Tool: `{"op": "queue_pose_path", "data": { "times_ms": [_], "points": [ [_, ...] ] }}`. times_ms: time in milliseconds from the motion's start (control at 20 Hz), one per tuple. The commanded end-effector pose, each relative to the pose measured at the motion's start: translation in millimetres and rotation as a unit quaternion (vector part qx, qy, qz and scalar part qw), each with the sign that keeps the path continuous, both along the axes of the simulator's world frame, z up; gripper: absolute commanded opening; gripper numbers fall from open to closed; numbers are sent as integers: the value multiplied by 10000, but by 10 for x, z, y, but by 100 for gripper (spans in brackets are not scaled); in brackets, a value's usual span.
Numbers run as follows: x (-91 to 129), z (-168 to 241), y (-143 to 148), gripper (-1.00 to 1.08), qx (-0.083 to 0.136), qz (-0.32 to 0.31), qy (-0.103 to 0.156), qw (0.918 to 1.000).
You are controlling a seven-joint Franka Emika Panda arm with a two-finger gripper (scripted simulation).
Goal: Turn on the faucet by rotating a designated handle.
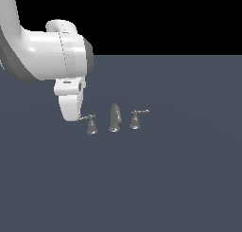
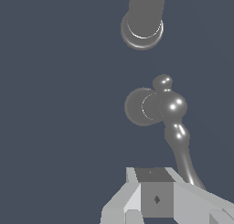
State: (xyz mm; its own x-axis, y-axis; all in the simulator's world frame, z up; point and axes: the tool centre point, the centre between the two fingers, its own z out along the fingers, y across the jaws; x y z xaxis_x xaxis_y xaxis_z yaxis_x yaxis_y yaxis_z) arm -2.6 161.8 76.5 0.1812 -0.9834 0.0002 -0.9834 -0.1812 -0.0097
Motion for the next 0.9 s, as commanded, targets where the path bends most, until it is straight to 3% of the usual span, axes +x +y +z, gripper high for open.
{"op": "queue_pose_path", "data": {
  "times_ms": [0,550,650,850],
  "points": [
    [-78,0,-23,-100,-8,9,20,10000],
    [-430,1,-132,-100,-8,52,45,10000],
    [-320,-3,-125,-100,32,21,-24,10000],
    [-403,-3,-271,-100,19,32,0,10000]
  ]
}}
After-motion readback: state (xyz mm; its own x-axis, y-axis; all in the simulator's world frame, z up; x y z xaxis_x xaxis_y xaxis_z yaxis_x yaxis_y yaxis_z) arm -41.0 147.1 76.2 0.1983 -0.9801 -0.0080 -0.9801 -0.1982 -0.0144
